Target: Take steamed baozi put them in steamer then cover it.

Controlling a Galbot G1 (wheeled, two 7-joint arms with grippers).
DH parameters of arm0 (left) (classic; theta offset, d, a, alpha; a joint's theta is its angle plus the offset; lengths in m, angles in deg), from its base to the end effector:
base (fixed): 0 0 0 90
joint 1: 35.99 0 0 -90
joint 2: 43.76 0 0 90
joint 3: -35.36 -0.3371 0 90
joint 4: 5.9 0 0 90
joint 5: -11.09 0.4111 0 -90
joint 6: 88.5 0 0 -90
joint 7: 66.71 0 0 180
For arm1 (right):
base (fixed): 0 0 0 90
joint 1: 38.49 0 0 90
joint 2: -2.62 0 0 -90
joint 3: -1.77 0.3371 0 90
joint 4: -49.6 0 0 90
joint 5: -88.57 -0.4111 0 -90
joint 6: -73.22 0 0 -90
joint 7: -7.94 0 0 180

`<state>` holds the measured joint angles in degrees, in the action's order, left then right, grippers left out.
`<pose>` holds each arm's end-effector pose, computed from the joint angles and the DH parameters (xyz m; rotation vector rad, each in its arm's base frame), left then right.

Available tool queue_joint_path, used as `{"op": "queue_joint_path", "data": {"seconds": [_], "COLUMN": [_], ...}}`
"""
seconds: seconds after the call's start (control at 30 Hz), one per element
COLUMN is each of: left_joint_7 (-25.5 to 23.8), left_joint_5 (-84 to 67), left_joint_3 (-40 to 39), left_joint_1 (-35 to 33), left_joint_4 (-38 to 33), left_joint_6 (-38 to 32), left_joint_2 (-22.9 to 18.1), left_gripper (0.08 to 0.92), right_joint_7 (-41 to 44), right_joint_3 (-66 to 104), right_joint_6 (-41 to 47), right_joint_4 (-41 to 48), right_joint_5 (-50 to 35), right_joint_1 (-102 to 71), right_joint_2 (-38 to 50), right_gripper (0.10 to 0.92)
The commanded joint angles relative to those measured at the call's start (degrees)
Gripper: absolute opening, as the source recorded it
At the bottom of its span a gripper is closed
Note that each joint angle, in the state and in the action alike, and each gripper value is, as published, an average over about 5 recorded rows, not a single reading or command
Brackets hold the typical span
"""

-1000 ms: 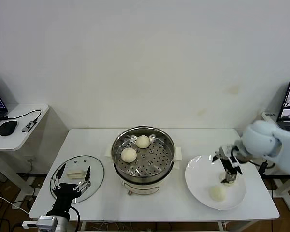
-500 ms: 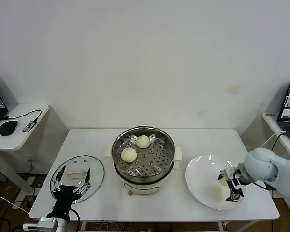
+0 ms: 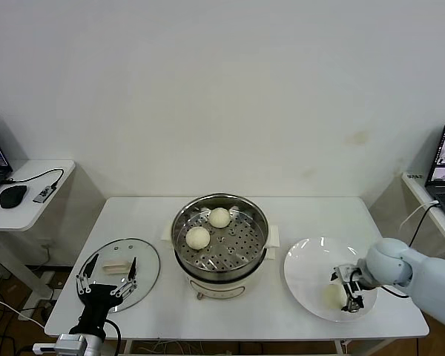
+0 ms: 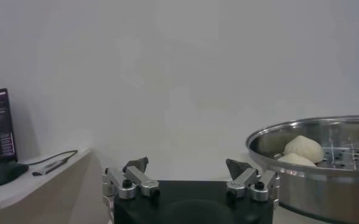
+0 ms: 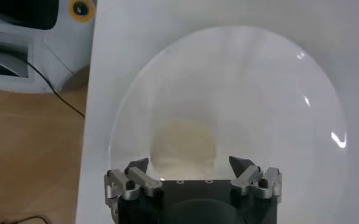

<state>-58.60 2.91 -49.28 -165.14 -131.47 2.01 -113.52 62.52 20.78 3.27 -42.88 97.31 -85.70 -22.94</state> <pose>0.2070 0.0632 -0.2731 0.0082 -3.0765 -0.3068 0.4297 -0.1205 -0.2673 1.2437 -1.3306 1.3721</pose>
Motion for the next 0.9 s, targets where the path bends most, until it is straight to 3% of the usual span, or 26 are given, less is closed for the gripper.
{"op": "queue_joint_path", "data": {"seconds": [0.03,0.3,0.67,0.9], "left_joint_7": [-0.01,-0.02,-0.04,-0.07], "left_joint_5": [0.03,-0.02,-0.23,-0.54], "left_joint_3": [-0.12,-0.16,-0.32,-0.19], "left_joint_1": [0.25,0.61,1.05,1.24], "left_joint_4": [0.3,0.38,0.28,0.13], "left_joint_6": [-0.01,0.04,0.04,0.02], "left_joint_2": [-0.09,0.01,0.28,0.73], "left_gripper": [0.823,0.823,0.823,0.823], "right_joint_7": [-0.49,0.88,7.32,8.24], "right_joint_3": [1.12,-1.55,-7.35,-11.33], "right_joint_6": [-0.01,0.41,1.23,1.04], "right_joint_4": [1.92,1.46,2.28,5.4], "right_joint_5": [0.67,-1.74,-11.39,-17.08], "right_joint_1": [-1.33,4.99,26.22,40.1], "right_joint_2": [-1.8,-1.37,-0.58,-4.69], "right_gripper": [0.744,0.614,0.61,0.611]}}
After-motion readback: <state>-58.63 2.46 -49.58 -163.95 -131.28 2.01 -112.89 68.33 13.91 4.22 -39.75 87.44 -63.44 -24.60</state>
